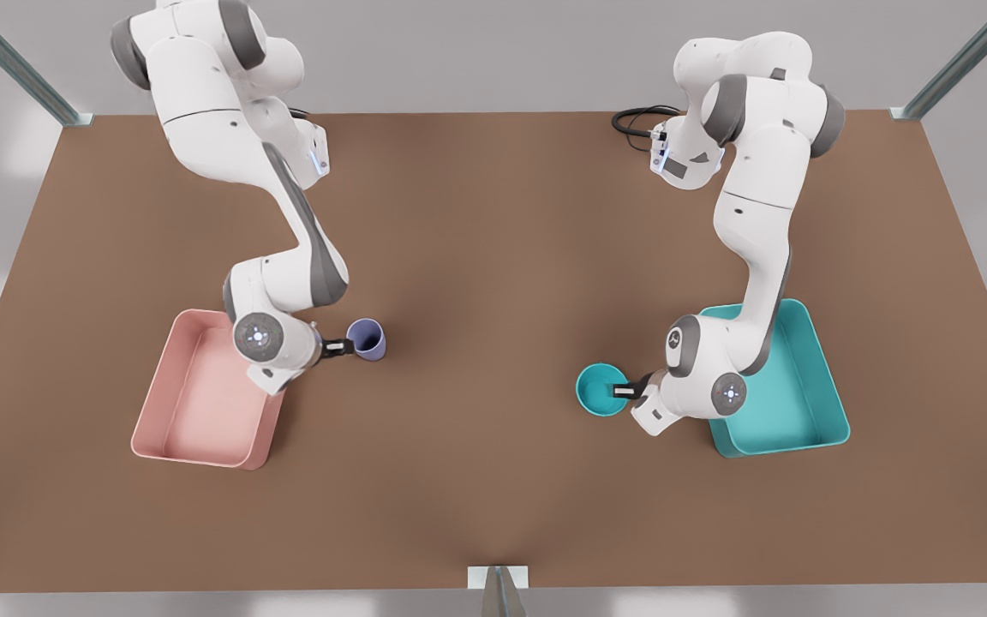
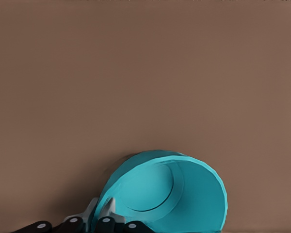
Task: Put the bowls and cups in different boxes
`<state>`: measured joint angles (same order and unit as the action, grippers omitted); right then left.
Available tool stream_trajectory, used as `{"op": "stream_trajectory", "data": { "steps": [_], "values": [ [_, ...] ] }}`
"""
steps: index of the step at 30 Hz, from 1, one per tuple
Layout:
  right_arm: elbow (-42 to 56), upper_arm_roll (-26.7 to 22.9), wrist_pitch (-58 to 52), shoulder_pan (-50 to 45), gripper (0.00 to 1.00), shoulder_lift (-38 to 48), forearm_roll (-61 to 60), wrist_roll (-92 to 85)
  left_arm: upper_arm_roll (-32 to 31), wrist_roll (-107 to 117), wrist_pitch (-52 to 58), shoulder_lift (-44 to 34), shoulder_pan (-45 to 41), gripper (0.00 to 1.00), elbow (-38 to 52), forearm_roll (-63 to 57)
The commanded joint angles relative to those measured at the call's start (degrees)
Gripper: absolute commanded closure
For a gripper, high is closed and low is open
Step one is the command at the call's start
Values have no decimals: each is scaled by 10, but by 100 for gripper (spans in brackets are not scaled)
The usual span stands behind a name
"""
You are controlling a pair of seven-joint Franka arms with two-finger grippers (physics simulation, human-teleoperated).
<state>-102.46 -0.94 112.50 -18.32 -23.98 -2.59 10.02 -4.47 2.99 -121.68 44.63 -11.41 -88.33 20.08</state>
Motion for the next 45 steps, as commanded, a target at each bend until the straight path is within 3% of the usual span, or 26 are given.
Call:
{"op": "stream_trajectory", "data": {
  "steps": [1, 4, 7, 9, 10, 12, 19, 21, 25, 26, 27, 30, 32, 33, 36, 37, 41, 45],
  "values": [
    [-35, 1, 55, -4, 0, 19, -4, 37, 0, -33, -1, -4, 1, 79, 2, -8],
    [-71, 1, 94, -15, 0, 27, -5, 53, 6, -5, 65, -43, 2, 79, 6, -33],
    [-71, 1, 99, -13, 0, 17, -5, 53, 86, -7, 196, -182, 24, 79, 8, -129],
    [-71, 2, 98, -15, 0, 2, -5, 53, 144, -97, 235, -222, 41, 79, 8, -176],
    [-70, 2, 98, -15, 0, -6, -5, 54, 201, -164, 235, -220, 42, 79, 6, -174],
    [-76, 2, 98, -15, 0, -11, -5, 53, 228, -169, 227, -210, 53, 79, -2, -173],
    [-92, 6, 98, -18, 0, -20, -5, 53, 235, -184, 30, -158, 57, 79, -154, -152],
    [-92, 6, 97, -17, 29, -24, -4, 45, 235, -186, 5, -140, 57, 79, -163, -131],
    [-80, 7, 96, -18, 71, -30, -3, 45, 231, -193, -1, -125, 57, 79, -171, -109],
    [-74, 9, 93, -18, 79, -31, -4, 44, 231, -196, -1, -122, 57, 40, -171, -109],
    [-71, 10, 93, -18, 79, -30, -3, 43, 231, -211, 4, -124, 57, 0, -168, -109],
    [-62, 20, 86, -11, 79, -1, -14, 28, 236, -210, 51, -172, 54, 0, -157, -120],
    [-27, 17, 58, 7, 79, 21, -32, -92, 241, -155, 332, -215, 50, 0, 23, -229],
    [2, 15, 19, 25, 79, 37, -27, -165, 216, -149, 400, -249, 33, 0, 62, -242],
    [90, 13, -65, 100, 79, 38, 20, -362, 70, -75, 420, -364, 24, 0, 63, -267],
    [97, 13, -65, 125, 79, 36, 37, -404, 70, -76, 445, -373, 26, 0, 67, -223],
    [127, 13, -53, 218, 79, 17, 117, -462, 68, -75, 463, -345, 32, 0, 120, -245],
    [158, 16, -3, 246, 79, -83, 100, -466, 62, -75, 466, -350, 30, 0, 125, -243]
  ]
}}
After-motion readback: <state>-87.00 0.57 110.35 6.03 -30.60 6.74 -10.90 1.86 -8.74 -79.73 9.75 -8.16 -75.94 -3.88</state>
